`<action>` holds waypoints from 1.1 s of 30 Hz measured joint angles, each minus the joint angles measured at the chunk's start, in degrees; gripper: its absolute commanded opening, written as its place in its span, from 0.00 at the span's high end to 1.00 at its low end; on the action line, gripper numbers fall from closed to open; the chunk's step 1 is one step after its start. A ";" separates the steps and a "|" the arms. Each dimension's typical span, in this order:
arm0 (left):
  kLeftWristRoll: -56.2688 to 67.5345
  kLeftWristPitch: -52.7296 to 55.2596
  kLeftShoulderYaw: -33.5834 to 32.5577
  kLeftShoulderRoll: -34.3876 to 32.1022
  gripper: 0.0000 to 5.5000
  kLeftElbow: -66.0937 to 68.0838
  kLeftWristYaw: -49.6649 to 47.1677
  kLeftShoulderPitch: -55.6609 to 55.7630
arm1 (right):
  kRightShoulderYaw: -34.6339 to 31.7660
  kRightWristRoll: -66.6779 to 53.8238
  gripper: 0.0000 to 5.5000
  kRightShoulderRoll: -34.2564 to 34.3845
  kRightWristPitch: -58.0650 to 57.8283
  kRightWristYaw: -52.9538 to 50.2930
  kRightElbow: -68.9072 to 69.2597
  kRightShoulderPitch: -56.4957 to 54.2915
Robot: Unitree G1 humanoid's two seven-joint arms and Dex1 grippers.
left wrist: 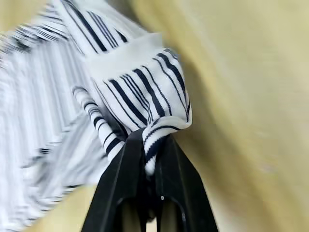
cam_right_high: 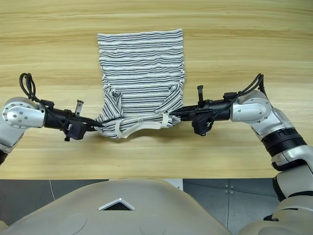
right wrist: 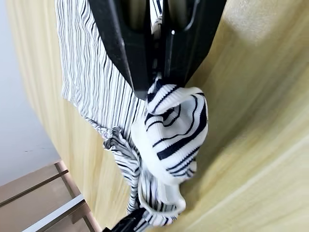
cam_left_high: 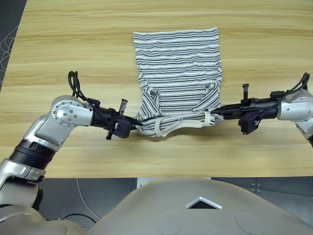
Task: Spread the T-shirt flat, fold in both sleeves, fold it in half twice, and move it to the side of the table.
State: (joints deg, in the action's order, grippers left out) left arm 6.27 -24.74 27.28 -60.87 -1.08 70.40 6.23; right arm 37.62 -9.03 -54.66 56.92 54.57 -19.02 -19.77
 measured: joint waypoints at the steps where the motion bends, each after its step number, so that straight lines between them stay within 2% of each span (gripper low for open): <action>1: 1.77 1.89 -0.30 -1.16 0.97 -1.71 2.13 -0.59 | -0.09 -1.21 0.98 -0.15 -1.54 1.90 1.54 0.59; 6: 12.59 8.17 -5.40 -6.90 0.97 -9.85 10.89 -2.12 | -1.20 -9.36 0.98 -5.23 -13.87 11.39 12.99 6.31; 10: 17.53 10.87 -9.29 -7.75 0.97 -14.17 14.07 -3.34 | -3.93 -17.22 0.98 -9.26 -26.30 17.77 23.23 10.59; 17: 28.83 15.70 -16.89 -11.15 0.97 -23.03 19.57 -9.56 | -10.71 -26.62 0.98 -12.44 -43.25 23.27 37.42 16.60; 21: 30.42 15.78 -19.51 -12.96 0.97 -24.65 20.93 -12.87 | -15.14 -29.29 0.98 -13.21 -49.45 24.85 40.89 18.59; 23: 28.74 16.48 -20.16 -11.26 0.97 -23.86 20.38 -11.39 | -17.08 -27.59 0.98 -10.84 -49.46 24.60 39.82 17.74; 28: 20.96 20.05 -18.08 -1.62 0.97 -17.46 13.93 -0.06 | -19.74 -19.86 0.98 -1.16 -46.82 22.06 31.15 10.39; 33: 13.59 22.08 -16.03 6.33 0.97 -11.27 8.16 9.00 | -20.77 -14.18 0.98 4.23 -45.73 21.26 23.82 6.43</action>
State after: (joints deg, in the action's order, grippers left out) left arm 19.87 -2.66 11.25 -54.54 -12.36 78.56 15.23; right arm 16.85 -23.21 -50.43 11.20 75.83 4.79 -13.34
